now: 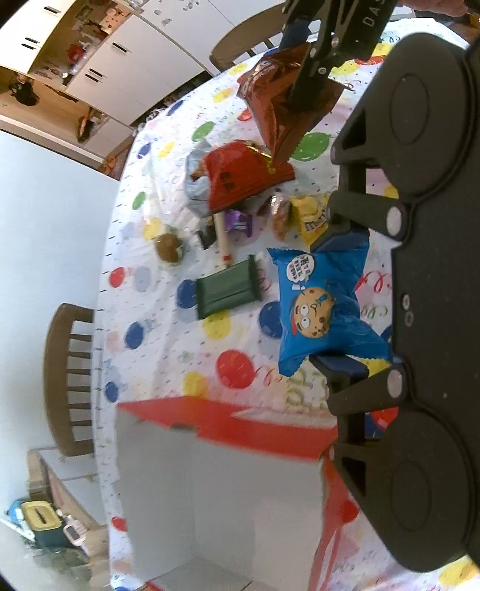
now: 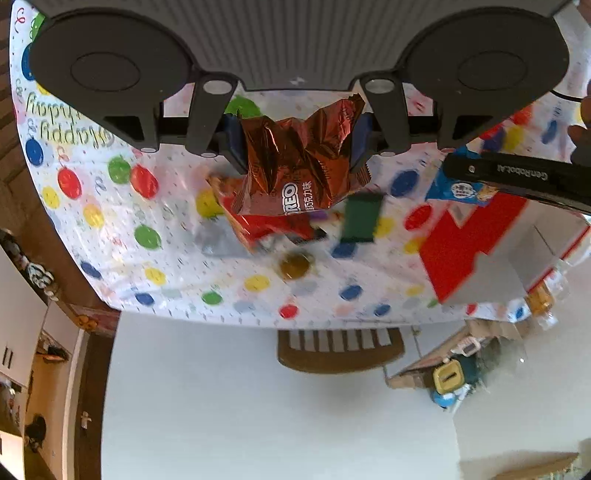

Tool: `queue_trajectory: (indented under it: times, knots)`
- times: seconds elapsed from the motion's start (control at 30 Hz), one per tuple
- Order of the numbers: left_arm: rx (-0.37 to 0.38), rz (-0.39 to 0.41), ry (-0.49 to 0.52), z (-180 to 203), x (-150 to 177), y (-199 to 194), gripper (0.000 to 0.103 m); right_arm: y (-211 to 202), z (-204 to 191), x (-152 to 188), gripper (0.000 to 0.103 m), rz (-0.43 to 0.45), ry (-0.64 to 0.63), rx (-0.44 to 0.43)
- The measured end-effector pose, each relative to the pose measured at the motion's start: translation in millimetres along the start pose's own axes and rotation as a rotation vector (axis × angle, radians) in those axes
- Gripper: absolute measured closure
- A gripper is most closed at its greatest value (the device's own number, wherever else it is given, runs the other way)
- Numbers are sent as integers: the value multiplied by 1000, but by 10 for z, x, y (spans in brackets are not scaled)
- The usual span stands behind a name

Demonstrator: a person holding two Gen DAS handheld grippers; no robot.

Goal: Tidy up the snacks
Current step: 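Carry both packets over the box and open both tools to drop them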

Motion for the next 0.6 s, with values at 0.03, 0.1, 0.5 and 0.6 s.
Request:
queue_trajectory:
  times: [0.03, 0.1, 0.5, 0.6]
  knots:
    - [4, 6, -1, -41, -38, -50, 49, -11, -63, -46, 48, 5, -2, -9]
    - [4, 18, -3, -117, -95, -132, 49, -27, -203, -137, 48, 14, -1, -26]
    - [-35, 99, -23, -795, -488, -520, 49, 111, -1258, -608, 48, 58, -78, -145]
    - [-51, 112, -33, -991, -566, -564, 49, 165, -1503, -680, 48, 63, -100, -169]
Point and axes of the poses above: each gripper's, at about its wrist camera, not at the fingertips, and y roughly the way its jaws point, z to its right, x to its underside, the point moved 10 cm from there along y, roughly the way its jaws point, and after that the axes turned 10 degrees about z, right-handed, at the moved point
